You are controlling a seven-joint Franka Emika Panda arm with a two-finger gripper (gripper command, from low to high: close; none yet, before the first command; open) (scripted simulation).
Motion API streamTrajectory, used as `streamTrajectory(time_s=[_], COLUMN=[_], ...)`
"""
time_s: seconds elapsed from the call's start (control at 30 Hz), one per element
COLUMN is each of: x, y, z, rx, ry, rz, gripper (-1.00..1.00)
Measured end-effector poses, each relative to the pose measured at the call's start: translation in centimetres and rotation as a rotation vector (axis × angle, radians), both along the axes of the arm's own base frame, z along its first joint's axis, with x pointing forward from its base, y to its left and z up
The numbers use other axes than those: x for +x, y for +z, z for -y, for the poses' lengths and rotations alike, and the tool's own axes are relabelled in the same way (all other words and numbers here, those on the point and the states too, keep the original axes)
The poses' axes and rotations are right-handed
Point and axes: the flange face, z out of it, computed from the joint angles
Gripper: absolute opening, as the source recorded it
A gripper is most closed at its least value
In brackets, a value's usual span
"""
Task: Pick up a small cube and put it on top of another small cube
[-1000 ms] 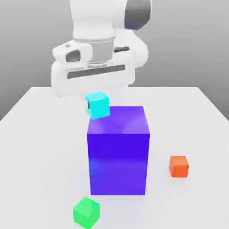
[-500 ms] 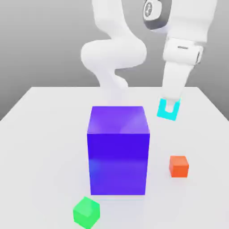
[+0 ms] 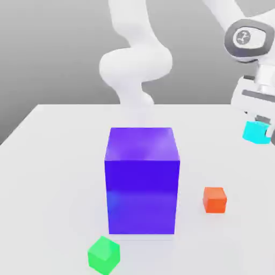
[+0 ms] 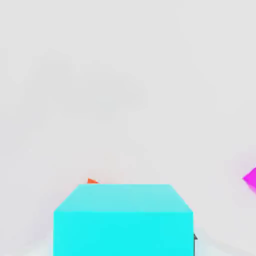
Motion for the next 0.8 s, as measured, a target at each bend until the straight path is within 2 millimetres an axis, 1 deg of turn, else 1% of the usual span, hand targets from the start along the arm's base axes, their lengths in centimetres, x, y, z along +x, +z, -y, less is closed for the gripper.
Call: streamTrajectory(time_s=[0.1,0.2,0.3,0.4,0.5,0.6,0.7,0.8], x=[-3.9,-8.1,-12.4,-16.8,-22.2,-26.9,-31.3,-35.5], y=[-1.5,-3.0,-4.4,-5.8,-7.0,-8.2,-9.1,-9.9], z=[-1.9,-3.4,-4.4,-4.8,-4.6,-3.9,-2.6,-0.9], rx=[-0.023,-0.044,-0.063,-0.081,-0.098,-0.112,-0.124,-0.132], ry=[0.166,0.332,0.498,0.664,0.851,1.021,1.187,1.350], rz=[-0.015,-0.031,-0.049,-0.069,-0.089,-0.110,-0.132,-0.154], gripper=[-1.00,-1.00,-1.00,-1.00,-1.00,-1.00,-1.00,-1.00])
